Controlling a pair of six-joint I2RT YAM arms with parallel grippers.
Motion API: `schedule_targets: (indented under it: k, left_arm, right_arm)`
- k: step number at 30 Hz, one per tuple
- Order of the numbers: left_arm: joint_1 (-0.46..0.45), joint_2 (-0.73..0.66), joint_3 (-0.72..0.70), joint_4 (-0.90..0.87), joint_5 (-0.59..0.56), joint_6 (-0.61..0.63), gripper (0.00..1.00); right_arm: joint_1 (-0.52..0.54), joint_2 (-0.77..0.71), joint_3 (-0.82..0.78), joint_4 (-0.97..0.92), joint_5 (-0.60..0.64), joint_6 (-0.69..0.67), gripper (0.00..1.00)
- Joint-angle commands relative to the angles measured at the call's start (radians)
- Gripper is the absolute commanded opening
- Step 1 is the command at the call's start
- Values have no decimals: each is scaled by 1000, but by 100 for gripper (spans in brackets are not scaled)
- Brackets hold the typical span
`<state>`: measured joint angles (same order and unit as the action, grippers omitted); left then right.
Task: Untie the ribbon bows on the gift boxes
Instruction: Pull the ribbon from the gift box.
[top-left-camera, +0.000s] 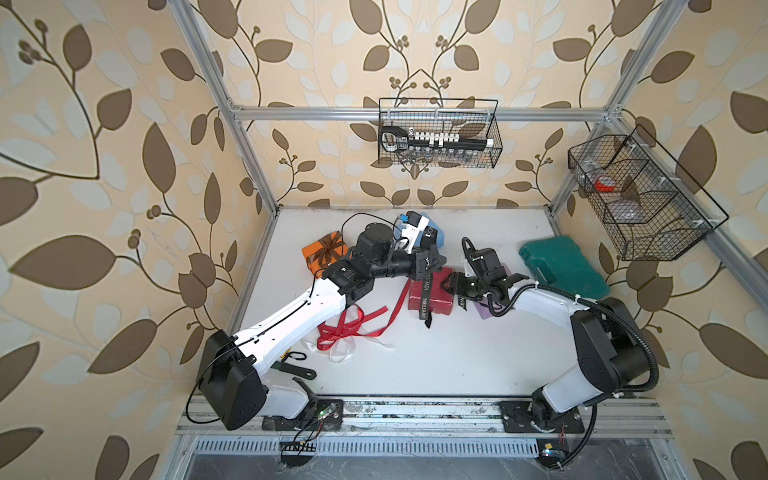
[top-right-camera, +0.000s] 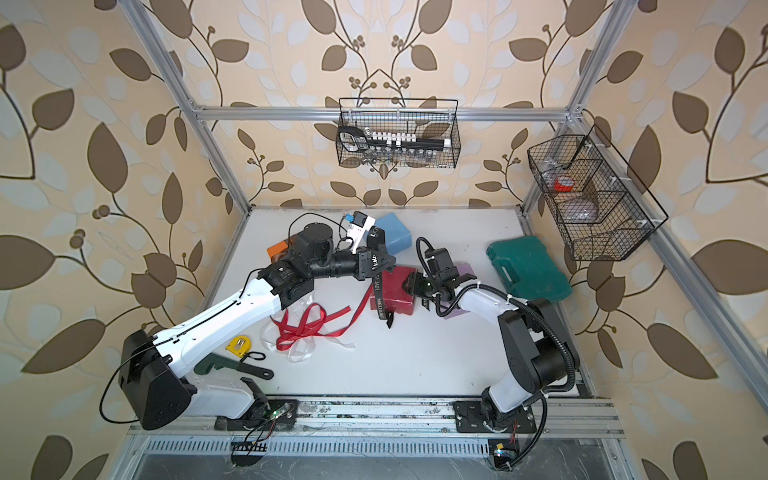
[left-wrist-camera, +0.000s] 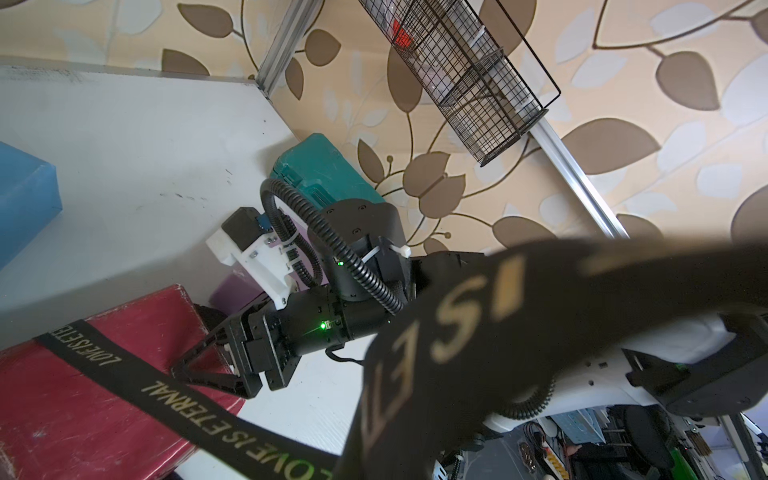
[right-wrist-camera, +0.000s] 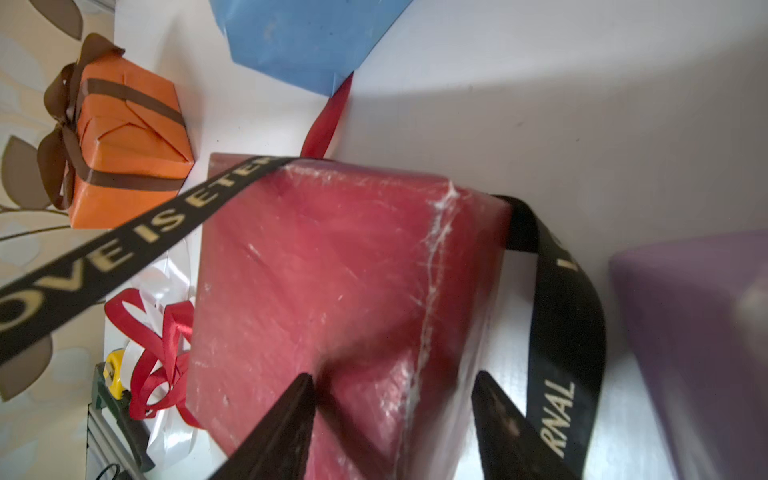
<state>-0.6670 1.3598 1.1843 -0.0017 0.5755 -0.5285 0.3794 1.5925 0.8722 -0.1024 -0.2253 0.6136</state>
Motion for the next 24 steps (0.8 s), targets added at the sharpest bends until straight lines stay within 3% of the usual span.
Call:
schedule_targets:
  k: [1, 9, 17, 24]
  left_arm:
    - [-2, -70, 63, -21, 33, -19, 0]
    - [29, -154, 187, -151, -5, -21, 0]
    - [257, -205, 143, -161, 63, -130, 0]
    - [391, -218, 91, -249, 23, -86, 0]
  right_arm:
    - [-1, 37, 10, -25, 97, 19, 60]
    - [-1, 50, 10, -19, 133, 44, 64]
    - [-1, 81, 12, -26, 139, 43, 63]
    - [-3, 72, 17, -59, 160, 24, 63]
